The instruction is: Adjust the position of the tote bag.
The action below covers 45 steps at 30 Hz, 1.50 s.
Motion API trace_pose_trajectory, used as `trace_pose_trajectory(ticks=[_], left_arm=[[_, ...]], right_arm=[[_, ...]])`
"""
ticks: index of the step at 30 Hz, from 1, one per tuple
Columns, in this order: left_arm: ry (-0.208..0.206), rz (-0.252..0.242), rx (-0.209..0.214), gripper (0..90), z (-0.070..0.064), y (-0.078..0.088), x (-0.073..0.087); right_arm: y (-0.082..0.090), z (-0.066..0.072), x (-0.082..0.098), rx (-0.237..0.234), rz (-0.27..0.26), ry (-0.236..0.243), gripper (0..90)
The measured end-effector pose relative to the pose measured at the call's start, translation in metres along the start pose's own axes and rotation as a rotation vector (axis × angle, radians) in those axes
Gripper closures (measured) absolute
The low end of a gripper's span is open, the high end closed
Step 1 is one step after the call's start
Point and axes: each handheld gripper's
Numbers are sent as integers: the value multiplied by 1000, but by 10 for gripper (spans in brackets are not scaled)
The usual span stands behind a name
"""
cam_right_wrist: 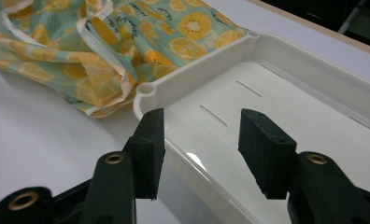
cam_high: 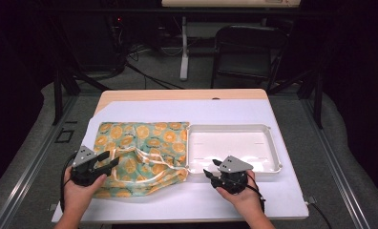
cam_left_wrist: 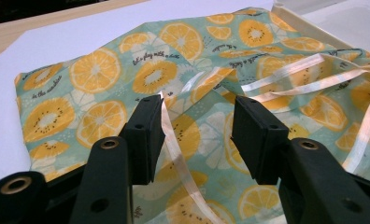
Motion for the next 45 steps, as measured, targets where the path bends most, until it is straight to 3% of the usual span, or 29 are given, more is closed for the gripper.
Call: trace_pose_trajectory(ticks=[8, 11, 22, 28, 31, 36, 38, 43, 45], left_arm=[[-34, -22, 1, 508, 0, 8, 6], [-36, -34, -3, 508, -1, 11, 8], [-49, -14, 10, 568, 1, 25, 13], [-52, 10, 18, 582, 1, 29, 13], [-45, 11, 30, 585, 0, 30, 12], [-46, 18, 44, 586, -1, 30, 12], [-50, 19, 57, 589, -1, 30, 13], [-89, 44, 100, 591, -8, 30, 13], [-106, 57, 97, 599, -12, 30, 15]], right_arm=[[-1, -1, -5, -13, -38, -9, 484], [-4, 1, -7, -4, -41, 11, 513], [-18, 13, -21, -93, 42, 80, 595], [-21, 20, -36, -135, 30, 97, 615], [-24, 25, -44, -171, 24, 107, 657], [-30, 38, -55, -198, 17, 172, 689], [-30, 39, -57, -201, 9, 175, 697], [-29, 41, -57, -192, -6, 182, 701], [-27, 41, -54, -199, -19, 181, 698]])
Point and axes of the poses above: each handheld gripper's, and its own axes: y roughly backward along the jaws, x roughly out of its underside, z roughly to its left, and after that the axes turned 15 degrees about y, right-handed
